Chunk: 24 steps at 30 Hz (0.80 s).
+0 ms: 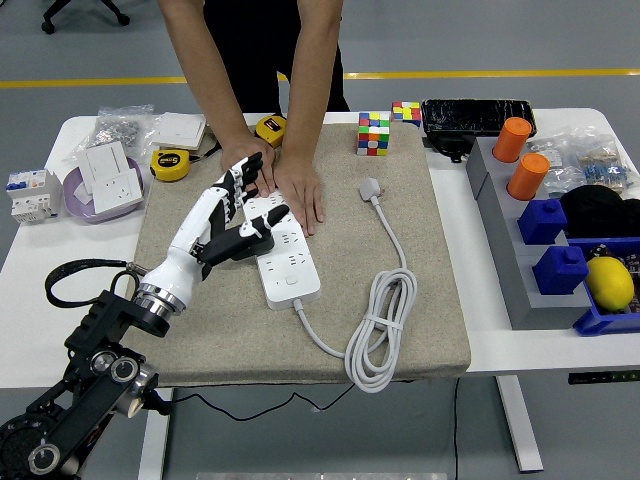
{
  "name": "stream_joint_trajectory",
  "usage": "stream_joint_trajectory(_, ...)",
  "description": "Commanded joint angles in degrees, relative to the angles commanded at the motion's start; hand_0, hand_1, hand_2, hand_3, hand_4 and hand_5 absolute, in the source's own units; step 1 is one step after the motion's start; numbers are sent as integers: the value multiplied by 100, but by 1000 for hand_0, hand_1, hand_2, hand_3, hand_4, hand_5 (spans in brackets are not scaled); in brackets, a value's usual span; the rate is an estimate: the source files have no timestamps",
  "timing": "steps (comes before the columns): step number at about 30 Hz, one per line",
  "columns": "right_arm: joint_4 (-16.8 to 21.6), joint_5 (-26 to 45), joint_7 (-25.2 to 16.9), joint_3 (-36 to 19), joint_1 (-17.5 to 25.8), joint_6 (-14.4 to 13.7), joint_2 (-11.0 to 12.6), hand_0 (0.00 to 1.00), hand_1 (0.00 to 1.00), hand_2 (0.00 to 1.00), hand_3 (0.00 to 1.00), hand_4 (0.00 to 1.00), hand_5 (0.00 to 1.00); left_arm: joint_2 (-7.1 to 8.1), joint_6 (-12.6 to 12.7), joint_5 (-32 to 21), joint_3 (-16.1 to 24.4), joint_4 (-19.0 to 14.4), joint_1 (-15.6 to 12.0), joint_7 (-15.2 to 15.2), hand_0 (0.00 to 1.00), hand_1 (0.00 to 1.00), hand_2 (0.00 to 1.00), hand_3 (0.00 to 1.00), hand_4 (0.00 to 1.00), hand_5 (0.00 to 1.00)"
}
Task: Pick up the plug,place it near the board,insert it into the board,press the button
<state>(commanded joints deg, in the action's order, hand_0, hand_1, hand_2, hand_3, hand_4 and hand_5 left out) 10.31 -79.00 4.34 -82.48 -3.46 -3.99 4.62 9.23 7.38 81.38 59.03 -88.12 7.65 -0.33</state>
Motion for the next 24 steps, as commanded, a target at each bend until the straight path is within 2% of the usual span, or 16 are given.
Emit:
stream_joint_trajectory(5,0,-22,7,-31,6,3,-6,788,694,706,748,998,984,91,-312,1155,-338,95,118,554,500,565,506,976,865,249)
stream_joint_trajectory(6,0,-25,8,-33,8,4,-5,788,694,706,748,998,983,94,-406,1415,-405,112,146,637,224,120,215,879,725,116)
stream_joint_trajectory(11,0,-27,10,-37,14,4,1,788,694,706,748,998,983,97,-711,2644,-617,162,247,966,224,120,215,879,725,116)
stream_joint_trajectory(12,0,-34,13,-43,16,4,2,788,693,706,748,998,983,99,-794,2868,-656,178,270,1032,161,53,160,850,616,53)
stream_joint_trajectory(16,0,-35,13,-37,13,5,6,788,693,706,748,998,983,92,-913,3685,-737,214,320,1157,161,53,160,850,616,53)
stream_joint_trajectory(18,0,-27,11,-26,11,5,6,788,695,706,748,998,983,86,-958,3938,-767,234,333,1204,151,49,157,838,588,42)
stream_joint_trajectory(23,0,-17,8,1,8,3,12,788,695,706,748,998,983,74,-974,4180,-810,287,342,1266,151,49,157,838,588,42)
stream_joint_trajectory(24,0,-17,9,3,10,3,13,788,695,706,748,998,983,71,-997,4239,-799,306,341,1288,148,48,157,817,551,19)
